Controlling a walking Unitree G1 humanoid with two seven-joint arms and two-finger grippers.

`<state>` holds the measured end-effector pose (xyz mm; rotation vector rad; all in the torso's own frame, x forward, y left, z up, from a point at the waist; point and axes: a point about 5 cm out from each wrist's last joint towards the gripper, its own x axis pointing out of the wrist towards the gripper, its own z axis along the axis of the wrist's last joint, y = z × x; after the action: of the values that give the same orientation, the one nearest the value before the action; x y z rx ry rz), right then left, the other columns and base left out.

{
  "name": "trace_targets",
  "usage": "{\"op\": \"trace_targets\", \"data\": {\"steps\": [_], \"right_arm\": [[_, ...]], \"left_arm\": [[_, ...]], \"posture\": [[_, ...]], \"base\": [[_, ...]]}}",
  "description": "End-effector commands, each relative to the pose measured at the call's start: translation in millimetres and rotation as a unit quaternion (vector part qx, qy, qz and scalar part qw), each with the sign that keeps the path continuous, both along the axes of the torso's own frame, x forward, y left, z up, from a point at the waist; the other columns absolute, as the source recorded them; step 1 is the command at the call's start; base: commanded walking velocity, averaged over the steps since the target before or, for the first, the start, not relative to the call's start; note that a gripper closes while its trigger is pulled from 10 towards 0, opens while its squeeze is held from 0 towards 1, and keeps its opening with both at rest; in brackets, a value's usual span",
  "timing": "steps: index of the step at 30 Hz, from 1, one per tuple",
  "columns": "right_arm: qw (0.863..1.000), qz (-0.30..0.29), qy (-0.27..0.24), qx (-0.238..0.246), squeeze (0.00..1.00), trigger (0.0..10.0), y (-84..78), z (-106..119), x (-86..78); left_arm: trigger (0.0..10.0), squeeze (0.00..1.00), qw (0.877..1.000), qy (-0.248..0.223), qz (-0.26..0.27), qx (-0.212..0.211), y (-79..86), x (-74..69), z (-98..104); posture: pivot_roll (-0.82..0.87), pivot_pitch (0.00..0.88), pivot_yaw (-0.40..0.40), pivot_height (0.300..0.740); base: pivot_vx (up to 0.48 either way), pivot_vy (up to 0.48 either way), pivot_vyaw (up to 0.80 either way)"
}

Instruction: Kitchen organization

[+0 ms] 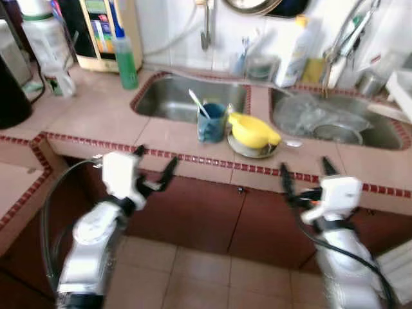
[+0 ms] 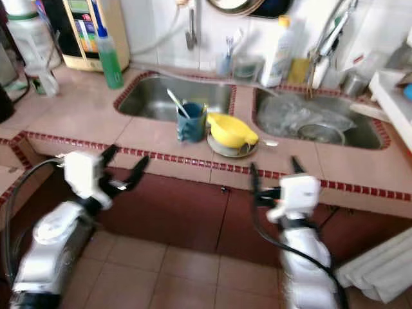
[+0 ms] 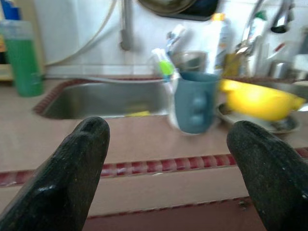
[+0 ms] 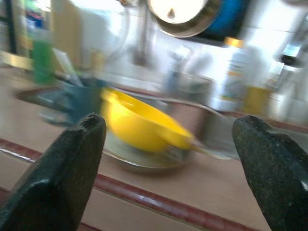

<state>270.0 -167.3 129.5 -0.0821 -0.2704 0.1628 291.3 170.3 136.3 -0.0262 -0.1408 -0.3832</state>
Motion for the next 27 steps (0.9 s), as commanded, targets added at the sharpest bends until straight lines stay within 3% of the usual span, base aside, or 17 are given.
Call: {"op": "trace_targets", "data": {"steps": [1,21,27], "right_arm": [[1.000,-0.020,0.004,-0.011,0.00,10.0,-11.2,0.2,-1.6],[0.999,-0.031,0.019,-0.005,0.00,10.0,-15.4,-0.8,-5.8],[0.999,-0.042,0.020,-0.005,0.00,10.0,-19.2,-0.1,-5.1]], "left_arm": [[10.0,0.00,1.000,-0.005,-0.018,-0.006,-12.0,0.6,3.5],[10.0,0.00,1.000,0.004,-0.027,-0.008,-17.7,-2.2,3.2],[10.0,0.00,1.000,0.006,-0.029,-0.010,-19.0,-2.0,3.1]], "posture": [[-0.03,0.000,0.001,0.740],[-0.04,0.000,0.004,0.740],[-0.04,0.000,0.005,0.740]], "base": [[0.270,0.000,0.00],[0.277,0.000,0.00],[0.292,0.000,-0.72]]}}
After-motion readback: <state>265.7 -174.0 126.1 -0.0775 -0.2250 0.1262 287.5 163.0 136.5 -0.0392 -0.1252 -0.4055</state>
